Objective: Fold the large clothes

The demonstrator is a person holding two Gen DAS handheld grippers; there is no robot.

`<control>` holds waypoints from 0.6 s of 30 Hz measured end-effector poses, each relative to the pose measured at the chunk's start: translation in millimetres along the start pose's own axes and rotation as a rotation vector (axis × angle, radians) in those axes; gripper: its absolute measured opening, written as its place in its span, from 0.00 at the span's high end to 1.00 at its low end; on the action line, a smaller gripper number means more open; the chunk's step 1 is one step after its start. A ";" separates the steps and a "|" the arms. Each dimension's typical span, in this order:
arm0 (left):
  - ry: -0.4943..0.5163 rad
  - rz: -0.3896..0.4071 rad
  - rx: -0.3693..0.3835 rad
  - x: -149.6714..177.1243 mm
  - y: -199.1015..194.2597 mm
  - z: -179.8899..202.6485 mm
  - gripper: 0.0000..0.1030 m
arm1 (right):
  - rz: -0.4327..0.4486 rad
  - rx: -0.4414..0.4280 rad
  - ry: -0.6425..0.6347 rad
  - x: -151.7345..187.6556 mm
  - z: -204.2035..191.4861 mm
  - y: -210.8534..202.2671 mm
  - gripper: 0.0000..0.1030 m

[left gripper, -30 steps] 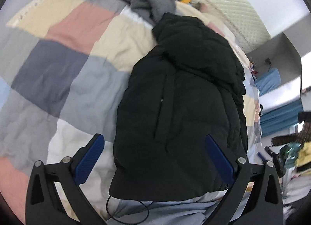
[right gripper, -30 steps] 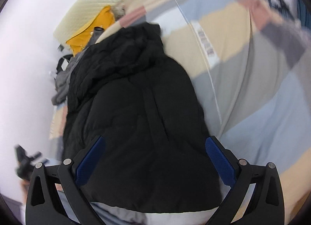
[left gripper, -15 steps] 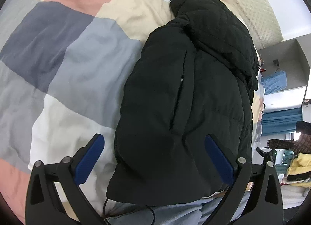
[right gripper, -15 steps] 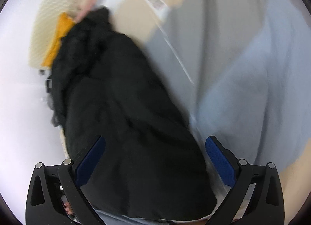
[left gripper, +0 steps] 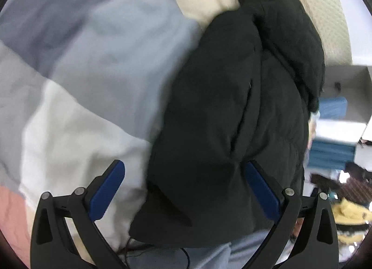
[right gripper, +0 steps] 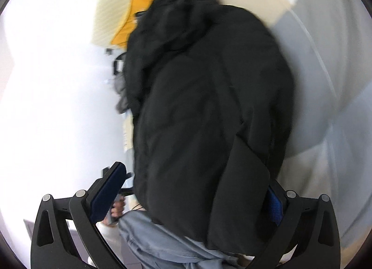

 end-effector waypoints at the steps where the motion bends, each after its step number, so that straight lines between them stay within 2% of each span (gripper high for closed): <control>1: 0.011 -0.035 0.025 3.2 5.3 3.2 0.01 | -0.005 0.021 -0.012 0.5 -1.4 1.8 0.00; 2: 0.022 -0.074 0.055 7.3 10.9 7.2 0.01 | -0.009 0.033 -0.014 1.1 -0.3 2.8 0.00; 5: 0.066 -0.117 0.146 13.7 14.7 22.9 0.01 | -0.031 0.079 0.000 4.0 7.1 8.1 0.00; 6: 0.086 -0.129 0.171 16.1 14.3 28.5 0.01 | -0.041 0.123 0.014 6.1 15.1 11.2 0.00; 8: 0.127 -0.143 0.209 19.4 12.2 39.4 0.01 | -0.054 0.189 0.045 7.5 28.7 14.6 0.00; 10: 0.160 -0.143 0.248 22.3 8.3 48.5 0.01 | -0.034 0.207 0.079 4.6 39.4 11.3 0.00; 11: 0.162 -0.143 0.251 22.7 7.8 47.9 0.01 | -0.022 0.215 0.094 3.5 43.5 8.6 0.00; 14: 0.107 -0.157 0.193 19.4 13.9 32.5 0.01 | 0.003 0.260 0.153 1.9 62.6 1.0 0.00; 18: 0.058 -0.174 0.082 15.6 23.7 14.5 0.01 | -0.039 0.302 0.215 7.7 84.0 6.6 0.00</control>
Point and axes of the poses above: each gripper's, at about its wrist camera, not at the fingertips, and y roughly the way its jaws point, z to its right, x to its underside, the point moved 10 cm from there along y, roughly the way its jaws point, and after that the axes turned 6 degrees about x, right-handed, at the moved point
